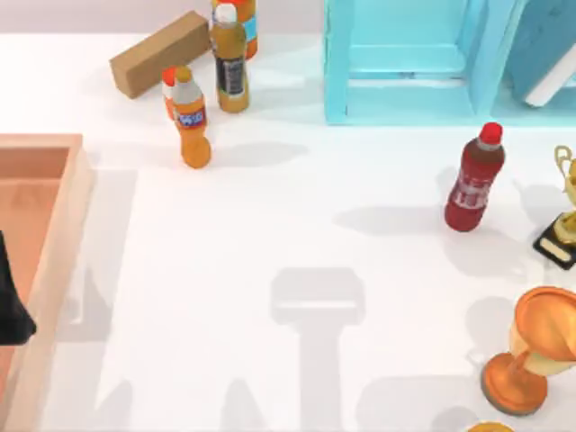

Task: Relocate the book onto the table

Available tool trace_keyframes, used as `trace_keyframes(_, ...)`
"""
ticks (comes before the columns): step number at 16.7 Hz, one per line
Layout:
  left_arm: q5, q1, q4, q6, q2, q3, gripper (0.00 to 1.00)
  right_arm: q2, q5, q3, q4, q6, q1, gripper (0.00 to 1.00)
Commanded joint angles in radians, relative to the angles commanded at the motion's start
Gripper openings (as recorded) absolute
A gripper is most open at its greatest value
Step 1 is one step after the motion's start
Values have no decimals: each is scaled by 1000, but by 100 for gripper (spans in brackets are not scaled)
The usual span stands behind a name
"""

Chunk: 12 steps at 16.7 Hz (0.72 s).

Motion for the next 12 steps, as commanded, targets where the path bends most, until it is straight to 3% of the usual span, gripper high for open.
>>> trace_keyframes(6, 0, 0, 0, 0, 0, 0, 100, 92, -3, 108, 70, 11, -17, 100)
trace_keyframes(12, 0, 0, 0, 0, 0, 0, 100, 566, -53, 391, 291, 78, -56, 100)
